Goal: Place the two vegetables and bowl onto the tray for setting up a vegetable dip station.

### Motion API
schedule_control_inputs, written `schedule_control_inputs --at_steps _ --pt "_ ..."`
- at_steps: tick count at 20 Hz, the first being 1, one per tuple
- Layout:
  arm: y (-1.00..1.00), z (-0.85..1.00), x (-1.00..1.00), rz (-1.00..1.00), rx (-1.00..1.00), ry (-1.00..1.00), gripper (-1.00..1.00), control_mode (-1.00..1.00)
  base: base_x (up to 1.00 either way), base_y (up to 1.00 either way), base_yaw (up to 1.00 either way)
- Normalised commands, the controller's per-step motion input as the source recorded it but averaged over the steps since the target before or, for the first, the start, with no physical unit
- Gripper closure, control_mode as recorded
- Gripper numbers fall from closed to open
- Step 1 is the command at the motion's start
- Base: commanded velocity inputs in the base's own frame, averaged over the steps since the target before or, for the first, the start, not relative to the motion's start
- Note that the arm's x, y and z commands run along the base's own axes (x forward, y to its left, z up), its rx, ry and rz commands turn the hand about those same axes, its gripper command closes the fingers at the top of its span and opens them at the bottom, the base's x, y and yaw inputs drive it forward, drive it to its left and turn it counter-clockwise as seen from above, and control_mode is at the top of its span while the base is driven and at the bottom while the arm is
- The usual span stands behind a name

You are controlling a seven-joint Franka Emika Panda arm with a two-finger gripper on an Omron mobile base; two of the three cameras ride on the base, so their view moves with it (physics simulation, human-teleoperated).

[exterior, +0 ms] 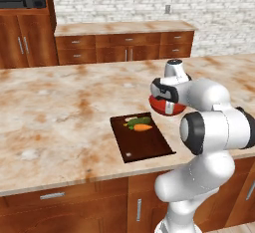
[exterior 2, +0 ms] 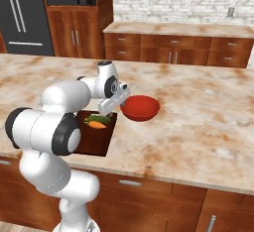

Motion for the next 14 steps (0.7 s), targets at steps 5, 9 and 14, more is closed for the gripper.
schedule_control_inputs --at_steps 5,9,14 --pt "-0.15 -0.13 0.11 0.00 0.00 0.00 -1.00 -1.00 0.00 0.00 0.00" --pt "0.00 -0.16 0.21 0.00 0.00 0.00 -1.00 -1.00 0.00 0.00 0.00" --pt "-0.01 -0.14 0.31 0.00 0.00 0.00 -1.00 -1.00 0.00 0.00 0.00"
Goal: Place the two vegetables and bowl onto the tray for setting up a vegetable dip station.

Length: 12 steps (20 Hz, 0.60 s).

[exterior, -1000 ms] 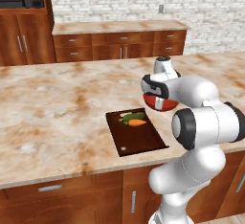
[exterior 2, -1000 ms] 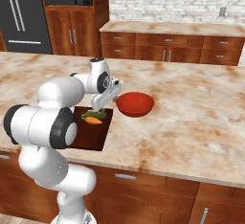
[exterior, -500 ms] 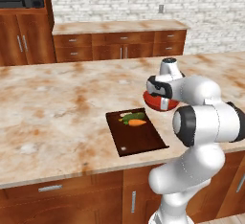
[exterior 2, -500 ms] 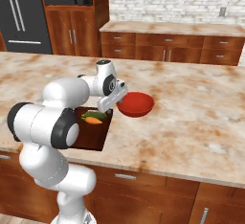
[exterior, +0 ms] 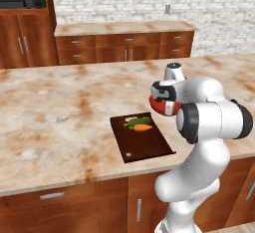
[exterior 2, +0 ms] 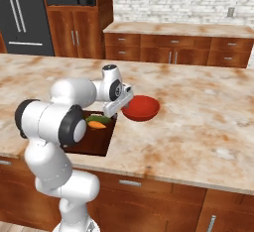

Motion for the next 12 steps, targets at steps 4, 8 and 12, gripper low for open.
schedule_control_inputs --at_steps 4,8,12 --pt "-0.09 -0.06 0.39 0.00 0.00 0.00 -1.00 -1.00 0.00 0.00 0.00" --pt "-0.11 -0.08 0.36 0.00 0.00 0.00 -1.00 -1.00 0.00 0.00 0.00" --pt "-0.11 -0.13 0.35 0.00 0.00 0.00 -1.00 -1.00 0.00 0.00 0.00"
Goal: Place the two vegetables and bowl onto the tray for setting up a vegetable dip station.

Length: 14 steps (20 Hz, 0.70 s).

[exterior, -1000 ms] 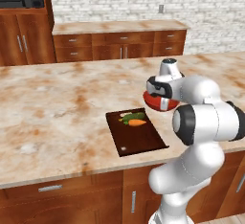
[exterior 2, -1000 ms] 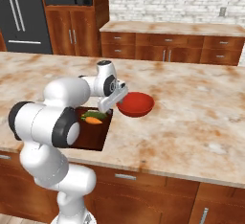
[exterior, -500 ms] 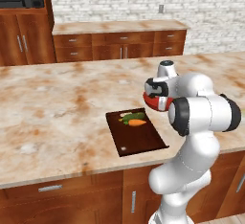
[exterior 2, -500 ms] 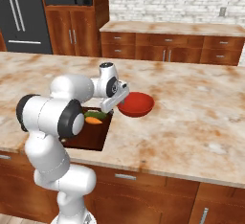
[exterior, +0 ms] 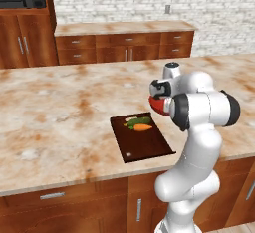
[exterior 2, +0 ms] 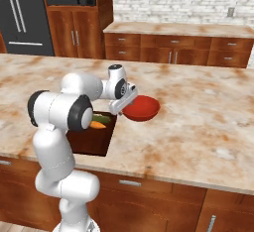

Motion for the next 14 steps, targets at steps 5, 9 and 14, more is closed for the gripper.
schedule_control_inputs --at_steps 5,9,14 --pt "-0.10 -0.24 0.31 0.00 0.00 -0.03 -1.00 -1.00 0.00 0.00 0.00" --pt "-0.03 -0.28 0.27 0.00 0.00 -0.04 -1.00 -1.00 0.00 0.00 0.00" --pt "0.00 -0.29 0.10 0.00 0.00 -0.03 -1.00 -1.00 0.00 0.00 0.00"
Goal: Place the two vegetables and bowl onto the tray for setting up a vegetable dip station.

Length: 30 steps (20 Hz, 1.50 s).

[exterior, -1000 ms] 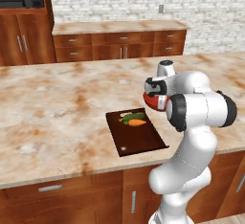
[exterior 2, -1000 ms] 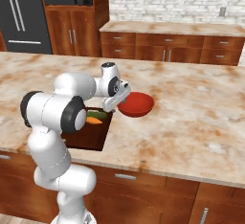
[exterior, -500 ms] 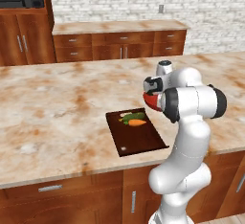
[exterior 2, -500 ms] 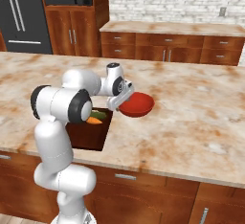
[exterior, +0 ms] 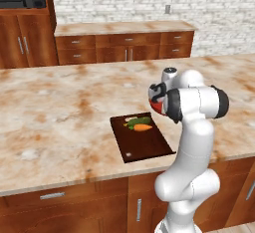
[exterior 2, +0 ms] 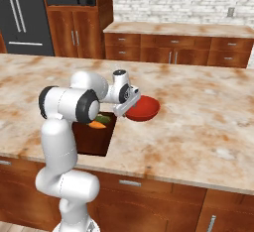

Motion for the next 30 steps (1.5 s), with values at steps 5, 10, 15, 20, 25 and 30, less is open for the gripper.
schedule_control_inputs --at_steps 5,10,15,20,25,30 --pt "0.00 -0.24 0.01 0.00 0.00 -0.01 -1.00 -1.00 0.00 0.00 0.00" --pt "0.00 -0.24 0.03 0.00 0.00 0.00 -1.00 -1.00 0.00 0.00 0.00" --pt "0.00 -0.26 0.07 0.00 0.00 0.00 -1.00 -1.00 0.00 0.00 0.00" --pt "0.00 -0.15 0.09 0.00 0.00 0.00 1.00 -1.00 0.00 0.00 0.00" --pt "0.00 0.00 0.06 0.00 0.00 0.00 1.00 -1.00 0.00 0.00 0.00" --pt "-0.09 0.29 0.06 0.00 0.00 -0.02 1.00 -1.00 0.00 0.00 0.00"
